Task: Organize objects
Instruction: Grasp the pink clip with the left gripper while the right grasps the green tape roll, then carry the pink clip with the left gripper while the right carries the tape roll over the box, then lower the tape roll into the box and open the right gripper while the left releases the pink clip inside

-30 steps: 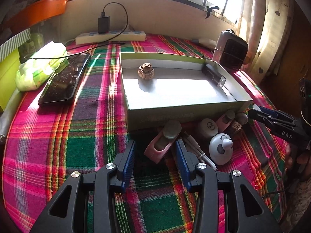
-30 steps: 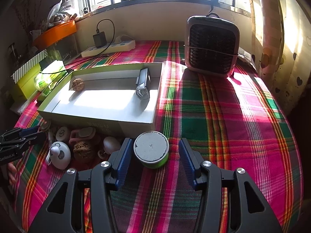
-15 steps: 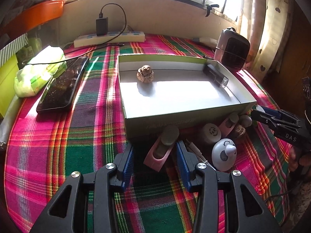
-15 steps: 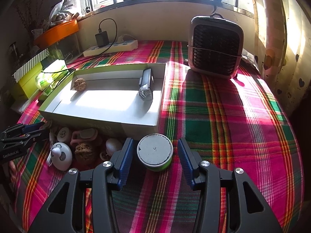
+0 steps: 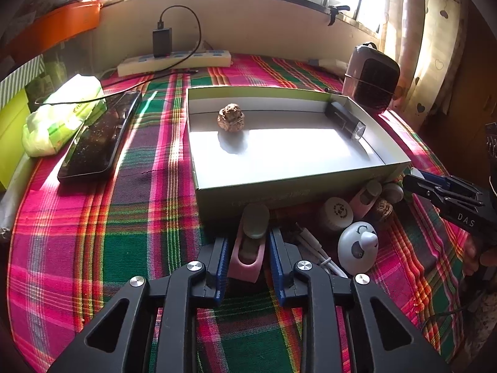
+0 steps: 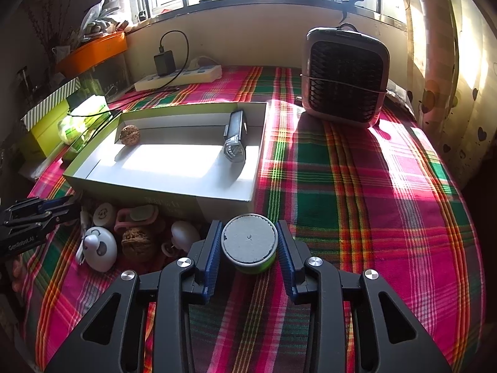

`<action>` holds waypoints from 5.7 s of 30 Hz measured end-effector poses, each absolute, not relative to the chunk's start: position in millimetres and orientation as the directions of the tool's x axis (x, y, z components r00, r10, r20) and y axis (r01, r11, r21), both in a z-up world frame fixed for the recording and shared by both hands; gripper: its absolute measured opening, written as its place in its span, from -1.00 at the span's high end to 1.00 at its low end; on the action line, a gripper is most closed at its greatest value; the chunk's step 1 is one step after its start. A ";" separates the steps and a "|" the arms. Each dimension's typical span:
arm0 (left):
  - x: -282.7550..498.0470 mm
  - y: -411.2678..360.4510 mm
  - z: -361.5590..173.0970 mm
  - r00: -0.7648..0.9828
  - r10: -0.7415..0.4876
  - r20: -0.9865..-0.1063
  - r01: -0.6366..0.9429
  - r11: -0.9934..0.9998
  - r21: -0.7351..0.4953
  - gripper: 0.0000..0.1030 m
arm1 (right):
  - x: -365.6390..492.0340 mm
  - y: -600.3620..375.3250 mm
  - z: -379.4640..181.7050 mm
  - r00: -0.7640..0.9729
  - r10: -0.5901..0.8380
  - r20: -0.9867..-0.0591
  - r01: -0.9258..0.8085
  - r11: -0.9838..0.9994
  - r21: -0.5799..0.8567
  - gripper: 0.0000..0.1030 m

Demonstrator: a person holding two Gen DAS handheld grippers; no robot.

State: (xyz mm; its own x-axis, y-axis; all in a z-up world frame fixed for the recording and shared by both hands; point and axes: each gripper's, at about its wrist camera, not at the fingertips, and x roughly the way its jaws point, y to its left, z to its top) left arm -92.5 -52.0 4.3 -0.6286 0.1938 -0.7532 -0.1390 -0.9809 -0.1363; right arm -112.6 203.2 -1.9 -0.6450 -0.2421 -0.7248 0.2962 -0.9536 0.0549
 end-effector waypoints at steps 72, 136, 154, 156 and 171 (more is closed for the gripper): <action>-132.8 -40.2 42.1 -0.676 0.213 -0.705 -0.173 -0.976 -0.128 0.69 | -154.7 157.5 43.1 -0.632 -0.383 -0.674 0.408 -0.903 0.131 0.31; -179.6 -35.5 13.4 -0.636 0.126 -0.762 -0.130 -0.990 -0.055 0.68 | -248.0 70.2 0.7 -0.477 -0.409 -0.778 0.456 -0.872 0.179 0.31; -178.0 -35.4 13.8 -0.636 0.133 -0.760 -0.132 -0.989 -0.063 0.55 | -246.7 72.0 4.0 -0.487 -0.409 -0.772 0.448 -0.875 0.181 0.08; -177.5 -35.6 14.0 -0.635 0.138 -0.760 -0.133 -0.989 -0.069 0.53 | -245.5 72.8 5.1 -0.492 -0.409 -0.769 0.446 -0.876 0.180 0.06; -158.2 -35.2 22.1 -0.646 0.142 -0.750 -0.117 -0.989 -0.086 0.44 | -226.8 88.4 17.0 -0.520 -0.419 -0.745 0.417 -0.885 0.206 0.05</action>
State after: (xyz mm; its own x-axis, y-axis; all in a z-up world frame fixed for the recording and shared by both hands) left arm -158.2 -35.2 22.1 -0.6460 0.1419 -0.7500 -0.1170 -0.9894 -0.0864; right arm -226.8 88.4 17.0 -0.5198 -0.4187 -0.7447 0.4173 -0.8850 0.2062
